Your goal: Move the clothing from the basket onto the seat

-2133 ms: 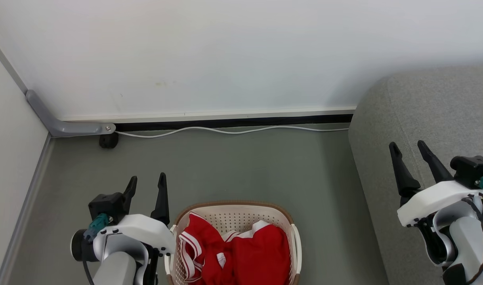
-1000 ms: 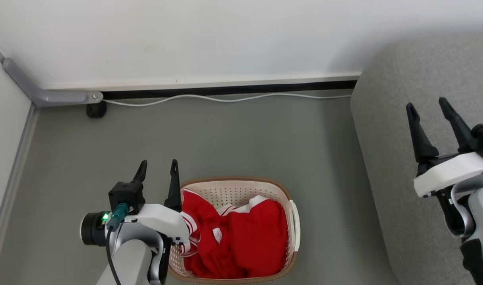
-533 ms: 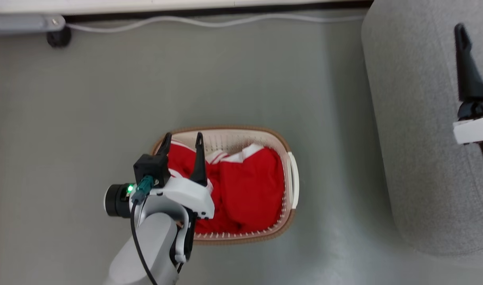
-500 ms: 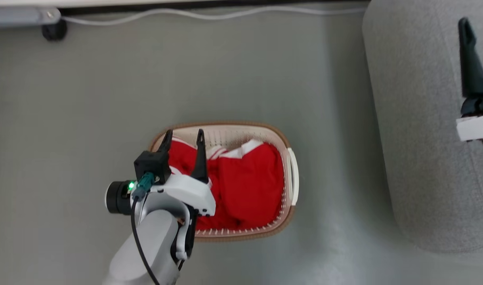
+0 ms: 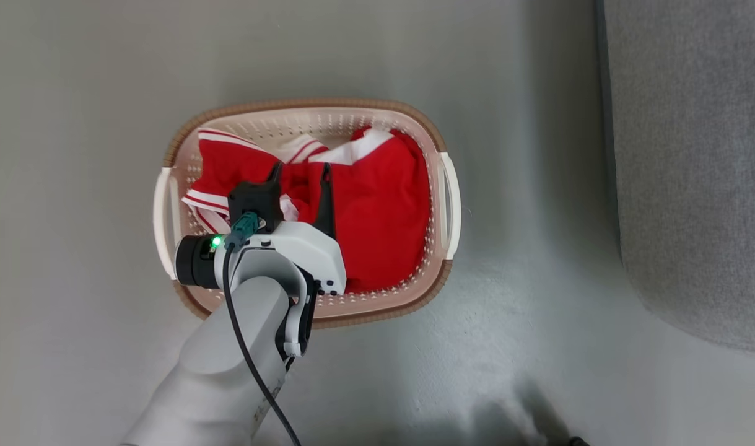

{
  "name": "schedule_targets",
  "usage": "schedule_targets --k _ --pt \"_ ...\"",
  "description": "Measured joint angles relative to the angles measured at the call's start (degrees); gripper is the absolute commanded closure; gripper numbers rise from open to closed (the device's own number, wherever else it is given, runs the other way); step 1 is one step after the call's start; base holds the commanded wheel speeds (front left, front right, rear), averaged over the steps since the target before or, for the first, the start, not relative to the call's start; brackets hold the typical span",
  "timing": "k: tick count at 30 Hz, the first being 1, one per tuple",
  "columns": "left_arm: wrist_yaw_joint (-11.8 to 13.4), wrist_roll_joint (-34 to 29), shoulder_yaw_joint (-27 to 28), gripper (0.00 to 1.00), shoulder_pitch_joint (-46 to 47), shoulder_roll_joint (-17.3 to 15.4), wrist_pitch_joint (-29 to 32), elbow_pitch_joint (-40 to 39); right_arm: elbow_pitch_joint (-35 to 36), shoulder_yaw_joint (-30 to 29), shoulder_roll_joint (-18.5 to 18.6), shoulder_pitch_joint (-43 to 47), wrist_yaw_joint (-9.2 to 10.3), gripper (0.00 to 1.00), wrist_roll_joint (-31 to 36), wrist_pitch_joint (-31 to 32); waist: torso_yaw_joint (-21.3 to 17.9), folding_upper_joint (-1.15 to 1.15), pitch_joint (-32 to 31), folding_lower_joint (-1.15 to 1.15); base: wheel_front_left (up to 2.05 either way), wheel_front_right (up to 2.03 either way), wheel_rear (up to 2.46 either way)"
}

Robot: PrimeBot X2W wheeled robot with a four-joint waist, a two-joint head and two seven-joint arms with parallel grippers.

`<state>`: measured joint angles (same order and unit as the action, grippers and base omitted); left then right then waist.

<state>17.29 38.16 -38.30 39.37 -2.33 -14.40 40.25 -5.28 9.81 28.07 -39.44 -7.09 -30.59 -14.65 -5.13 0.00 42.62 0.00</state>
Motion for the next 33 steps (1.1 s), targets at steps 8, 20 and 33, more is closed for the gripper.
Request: schedule_targets --k 8,20,33 --pt "0.0 5.2 -4.3 0.0 4.5 -0.1 0.0 7.2 3.7 -0.1 0.1 -1.4 0.0 0.0 -1.3 0.0 -3.0 0.0 5.5 0.0 0.0 0.0 0.0" --pt "1.5 14.7 -10.2 0.0 11.2 -0.2 0.0 14.8 7.8 0.3 0.1 -2.5 -0.15 0.0 -1.6 0.0 -5.3 0.0 11.3 0.0 0.0 0.0 0.0" --pt "2.1 26.8 -20.3 0.0 14.3 -0.4 4.7 19.5 8.7 0.2 -0.3 -3.2 -0.15 0.0 -2.2 0.0 -7.4 0.0 13.5 0.0 0.0 0.0 0.0"
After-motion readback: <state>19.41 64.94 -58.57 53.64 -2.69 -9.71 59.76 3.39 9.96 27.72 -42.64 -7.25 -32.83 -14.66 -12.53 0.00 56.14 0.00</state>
